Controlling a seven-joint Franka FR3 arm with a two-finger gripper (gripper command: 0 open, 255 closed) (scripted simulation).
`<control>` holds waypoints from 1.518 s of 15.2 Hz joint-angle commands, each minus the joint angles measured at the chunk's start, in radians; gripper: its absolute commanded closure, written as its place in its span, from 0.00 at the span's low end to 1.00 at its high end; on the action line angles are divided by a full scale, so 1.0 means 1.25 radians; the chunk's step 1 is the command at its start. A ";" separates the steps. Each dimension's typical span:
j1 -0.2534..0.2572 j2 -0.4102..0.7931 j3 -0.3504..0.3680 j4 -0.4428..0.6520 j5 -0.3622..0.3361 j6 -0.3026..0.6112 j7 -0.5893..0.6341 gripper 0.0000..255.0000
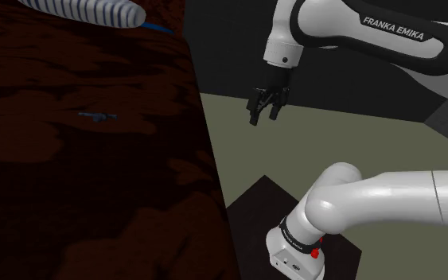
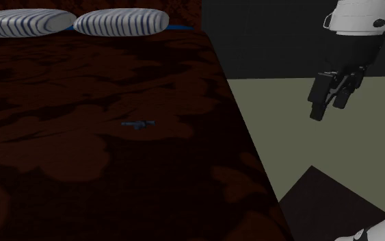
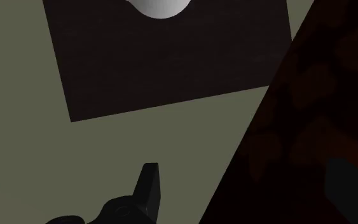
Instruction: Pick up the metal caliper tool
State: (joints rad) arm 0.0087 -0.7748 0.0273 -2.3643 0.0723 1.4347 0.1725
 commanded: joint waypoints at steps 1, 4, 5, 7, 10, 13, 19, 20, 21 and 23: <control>0.000 0.000 0.000 0.000 0.000 0.000 0.000 0.00; 0.000 0.045 0.055 0.020 0.050 0.029 0.097 0.00; 0.000 0.063 0.072 0.030 0.064 0.039 0.128 0.00; -0.002 0.101 0.107 0.051 0.091 0.060 0.191 0.00; -0.006 0.165 0.156 0.092 0.123 0.093 0.284 0.00; -0.012 0.238 0.202 0.142 0.144 0.126 0.377 0.00; -0.025 0.404 0.284 0.270 0.147 0.185 0.565 0.00; -0.026 0.434 0.296 0.295 0.143 0.193 0.597 0.00; -0.027 0.465 0.307 0.321 0.137 0.201 0.629 0.00; -0.026 0.529 0.327 0.377 0.120 0.214 0.694 0.00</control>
State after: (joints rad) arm -0.0238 -0.1503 0.4240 -1.9256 0.2305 1.6938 0.9967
